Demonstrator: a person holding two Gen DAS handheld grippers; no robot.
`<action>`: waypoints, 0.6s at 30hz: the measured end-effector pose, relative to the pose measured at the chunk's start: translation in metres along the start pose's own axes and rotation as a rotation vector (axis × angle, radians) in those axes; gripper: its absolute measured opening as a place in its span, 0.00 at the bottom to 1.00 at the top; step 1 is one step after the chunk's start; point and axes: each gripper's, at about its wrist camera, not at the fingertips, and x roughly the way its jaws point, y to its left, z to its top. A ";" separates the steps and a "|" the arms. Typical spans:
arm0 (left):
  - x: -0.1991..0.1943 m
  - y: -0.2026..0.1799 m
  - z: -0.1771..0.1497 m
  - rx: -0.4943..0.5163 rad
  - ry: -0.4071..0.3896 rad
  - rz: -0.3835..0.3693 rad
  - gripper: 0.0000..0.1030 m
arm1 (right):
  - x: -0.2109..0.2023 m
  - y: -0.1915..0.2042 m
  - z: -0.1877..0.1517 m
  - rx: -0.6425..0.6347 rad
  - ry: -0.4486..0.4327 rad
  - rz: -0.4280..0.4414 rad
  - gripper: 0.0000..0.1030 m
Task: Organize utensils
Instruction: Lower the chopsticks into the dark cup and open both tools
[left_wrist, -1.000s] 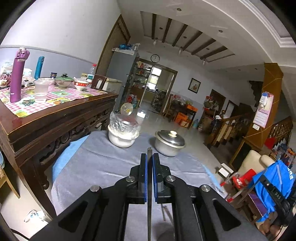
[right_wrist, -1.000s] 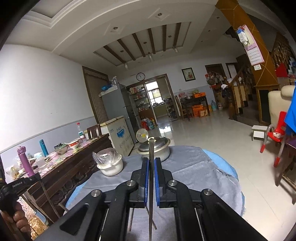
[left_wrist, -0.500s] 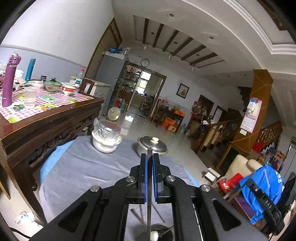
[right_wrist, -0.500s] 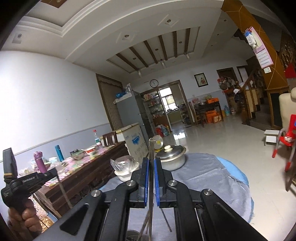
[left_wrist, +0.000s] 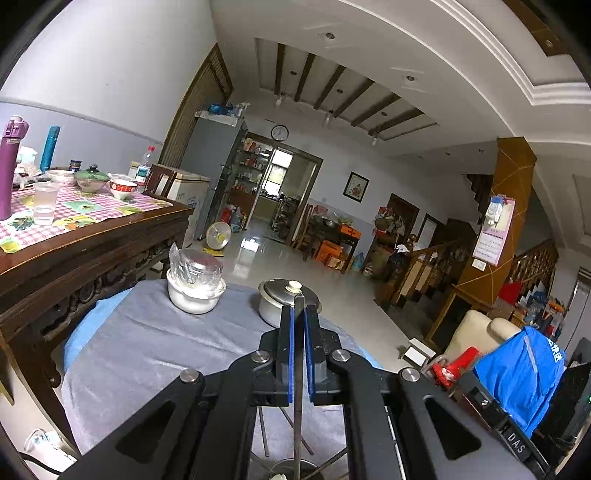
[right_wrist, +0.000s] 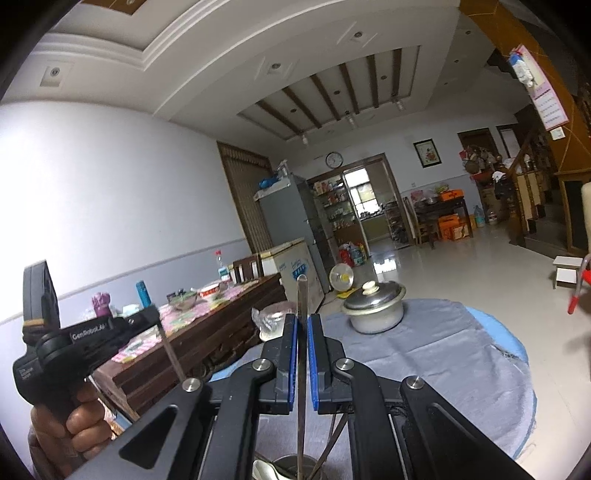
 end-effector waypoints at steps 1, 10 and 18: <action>0.002 -0.001 -0.003 0.003 -0.001 -0.001 0.05 | 0.003 0.001 -0.002 -0.006 0.011 0.001 0.06; 0.013 0.001 -0.019 -0.012 0.001 0.008 0.05 | 0.016 0.004 -0.015 -0.044 0.077 -0.004 0.06; 0.023 -0.006 -0.034 0.028 0.080 0.011 0.05 | 0.022 0.006 -0.021 -0.051 0.107 -0.008 0.06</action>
